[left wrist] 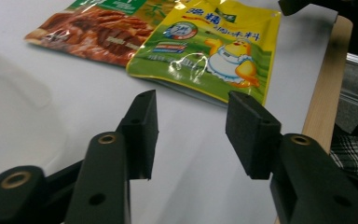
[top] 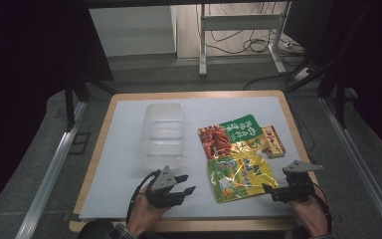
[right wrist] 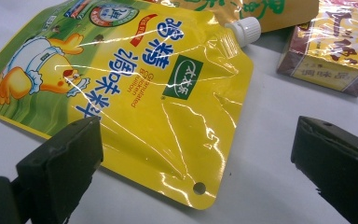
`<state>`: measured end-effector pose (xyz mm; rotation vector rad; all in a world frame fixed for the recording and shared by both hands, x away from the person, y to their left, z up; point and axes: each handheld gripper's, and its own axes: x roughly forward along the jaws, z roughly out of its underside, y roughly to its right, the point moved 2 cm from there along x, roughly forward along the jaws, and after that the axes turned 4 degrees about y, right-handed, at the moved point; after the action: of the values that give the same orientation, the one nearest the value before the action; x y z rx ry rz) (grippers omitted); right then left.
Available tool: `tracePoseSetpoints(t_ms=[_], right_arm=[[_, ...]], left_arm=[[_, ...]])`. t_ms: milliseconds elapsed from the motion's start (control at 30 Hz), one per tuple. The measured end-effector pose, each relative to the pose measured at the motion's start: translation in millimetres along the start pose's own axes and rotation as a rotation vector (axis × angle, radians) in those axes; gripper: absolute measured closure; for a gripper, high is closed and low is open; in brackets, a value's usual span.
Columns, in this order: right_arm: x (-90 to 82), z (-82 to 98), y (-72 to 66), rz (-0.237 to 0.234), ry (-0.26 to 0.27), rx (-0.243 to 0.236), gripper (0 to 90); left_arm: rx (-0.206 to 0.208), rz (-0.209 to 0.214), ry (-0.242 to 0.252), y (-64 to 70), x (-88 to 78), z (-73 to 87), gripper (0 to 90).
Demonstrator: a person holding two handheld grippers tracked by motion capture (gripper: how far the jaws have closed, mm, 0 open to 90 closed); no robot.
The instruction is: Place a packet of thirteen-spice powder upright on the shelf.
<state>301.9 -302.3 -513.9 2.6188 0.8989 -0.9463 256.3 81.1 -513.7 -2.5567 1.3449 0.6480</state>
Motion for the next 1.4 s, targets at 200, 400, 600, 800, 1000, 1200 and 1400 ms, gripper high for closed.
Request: tracePoseSetpoints(t_ms=[200, 400, 600, 800, 1000, 1200, 1400], right_arm=[[-0.4, -0.1, 0.3, 0.002, 0.002, -0.003, 2.1], [-0.9, -0.1, 1.2, 0.001, 0.007, -0.002, 2.1], [-0.4, 0.1, 1.3, -0.002, 0.008, -0.008, 1.9], [-0.2, 0.5, 2.2, 0.001, 0.014, -0.007, 1.7], [-0.4, 0.6, 2.8, 0.0, 0.012, -0.005, 1.7], [0.3, 1.0, 2.8, -0.002, 0.008, -0.003, 1.7], [0.3, 1.1, 2.8, -0.003, 0.008, -0.002, 1.7]], left_arm=[[0.008, 0.014, -0.01, 1.7, 14.5, -3.5, 65.5], [0.016, 0.024, -0.027, 2.7, 29.9, -6.1, 75.4], [0.028, 0.043, -0.035, 4.7, 42.5, -9.3, 85.3], [0.03, 0.069, -0.044, 5.7, 57.1, -10.9, 89.9], [0.056, 0.081, -0.035, 6.2, 71.4, -20.1, 90.0], [0.072, 0.091, -0.044, 6.4, 87.4, -24.9, 90.0], [0.077, 0.074, -0.058, 5.8, 103.8, -24.6, 90.0]])
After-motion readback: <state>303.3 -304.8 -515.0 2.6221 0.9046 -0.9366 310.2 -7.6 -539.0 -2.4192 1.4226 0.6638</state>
